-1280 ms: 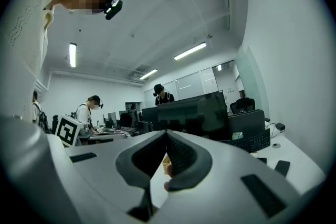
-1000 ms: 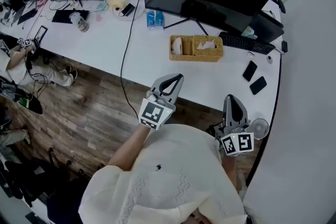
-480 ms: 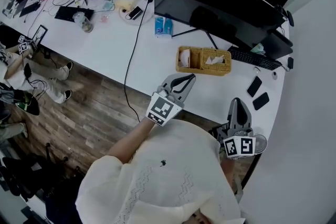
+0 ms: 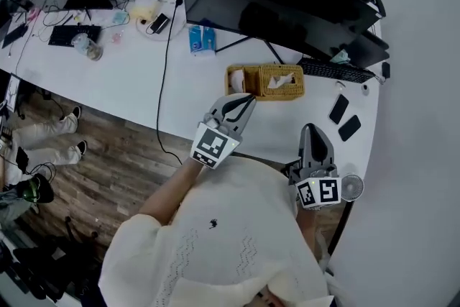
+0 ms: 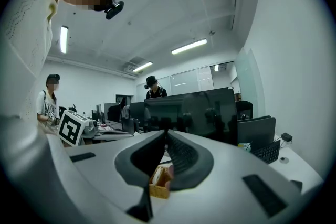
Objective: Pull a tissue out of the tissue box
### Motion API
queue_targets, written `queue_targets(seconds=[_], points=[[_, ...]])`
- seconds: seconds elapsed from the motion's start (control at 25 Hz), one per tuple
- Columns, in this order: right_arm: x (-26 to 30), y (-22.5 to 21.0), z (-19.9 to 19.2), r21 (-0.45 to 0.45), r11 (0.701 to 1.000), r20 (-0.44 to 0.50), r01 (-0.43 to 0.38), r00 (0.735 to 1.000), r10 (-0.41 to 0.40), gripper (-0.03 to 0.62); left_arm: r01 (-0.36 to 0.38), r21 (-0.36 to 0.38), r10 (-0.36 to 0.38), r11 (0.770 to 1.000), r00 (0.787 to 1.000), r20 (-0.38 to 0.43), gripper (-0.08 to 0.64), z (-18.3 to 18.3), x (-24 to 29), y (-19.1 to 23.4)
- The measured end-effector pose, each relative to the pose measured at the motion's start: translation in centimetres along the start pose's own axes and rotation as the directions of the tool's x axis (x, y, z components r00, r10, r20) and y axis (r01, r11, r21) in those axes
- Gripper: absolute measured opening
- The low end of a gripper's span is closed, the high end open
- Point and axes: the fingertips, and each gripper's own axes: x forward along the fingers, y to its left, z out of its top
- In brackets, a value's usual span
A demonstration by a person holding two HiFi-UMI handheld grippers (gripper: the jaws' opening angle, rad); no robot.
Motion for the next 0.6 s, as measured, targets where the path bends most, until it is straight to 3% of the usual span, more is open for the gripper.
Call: queue_targets(seconds=[0.32,0.6], points=[[1.1,0.8,-1.4,-0.063,0.998,-0.083,0.024,0.996,-0.029,0.023,0.061,-0.02,-0.062,0.998,0.997,-0.055,0.015,-2.4,2.2,0.9],[0.6,-0.2,-2.4,-0.045,0.996,-0.117,0.075,0.99,-0.08,0.026,0.125,-0.018,-0.127,0.992,0.985,-0.12,0.015,-4.8,4.6,0.4]])
